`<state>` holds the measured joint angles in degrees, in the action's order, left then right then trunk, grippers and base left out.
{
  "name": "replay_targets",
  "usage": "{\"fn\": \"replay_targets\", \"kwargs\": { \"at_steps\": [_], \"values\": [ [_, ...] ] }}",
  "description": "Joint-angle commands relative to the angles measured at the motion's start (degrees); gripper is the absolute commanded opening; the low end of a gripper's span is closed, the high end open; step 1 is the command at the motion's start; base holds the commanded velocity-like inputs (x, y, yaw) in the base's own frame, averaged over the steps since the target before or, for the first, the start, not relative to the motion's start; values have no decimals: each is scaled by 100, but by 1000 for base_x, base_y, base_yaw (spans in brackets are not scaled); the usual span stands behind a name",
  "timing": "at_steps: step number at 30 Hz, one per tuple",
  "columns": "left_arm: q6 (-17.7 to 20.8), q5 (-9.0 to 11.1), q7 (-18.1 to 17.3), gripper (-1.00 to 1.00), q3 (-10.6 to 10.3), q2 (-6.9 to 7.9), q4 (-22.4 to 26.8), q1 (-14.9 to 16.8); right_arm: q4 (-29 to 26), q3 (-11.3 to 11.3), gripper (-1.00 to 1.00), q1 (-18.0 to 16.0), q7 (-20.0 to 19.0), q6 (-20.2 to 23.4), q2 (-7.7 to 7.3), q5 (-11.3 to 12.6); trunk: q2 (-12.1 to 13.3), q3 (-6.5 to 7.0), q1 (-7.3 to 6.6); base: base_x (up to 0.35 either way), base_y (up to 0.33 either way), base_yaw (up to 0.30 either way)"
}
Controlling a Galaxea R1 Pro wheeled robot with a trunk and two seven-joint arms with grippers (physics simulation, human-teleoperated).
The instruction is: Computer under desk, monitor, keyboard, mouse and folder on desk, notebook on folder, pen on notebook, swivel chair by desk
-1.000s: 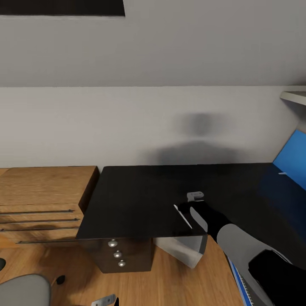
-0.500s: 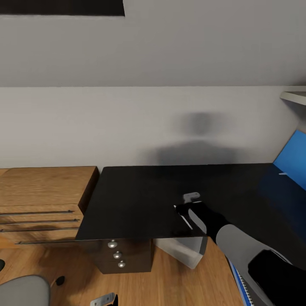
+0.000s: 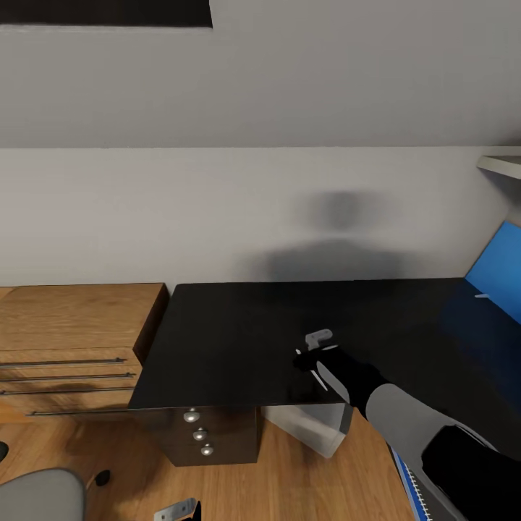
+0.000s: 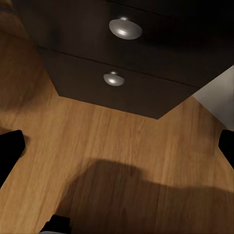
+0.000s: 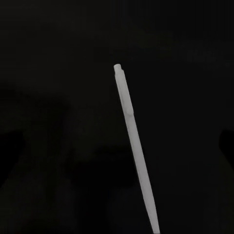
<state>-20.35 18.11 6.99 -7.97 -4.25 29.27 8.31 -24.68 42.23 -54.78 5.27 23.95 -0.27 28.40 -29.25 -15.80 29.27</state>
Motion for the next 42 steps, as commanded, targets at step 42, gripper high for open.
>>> {"fn": "replay_targets", "kwargs": {
  "at_steps": [42],
  "values": [
    [-22,52,49,100,78,137,-498,4,288,90,100,-7,-53,16,-96,-179,-1052,-476,573,0,0,0]
  ]
}}
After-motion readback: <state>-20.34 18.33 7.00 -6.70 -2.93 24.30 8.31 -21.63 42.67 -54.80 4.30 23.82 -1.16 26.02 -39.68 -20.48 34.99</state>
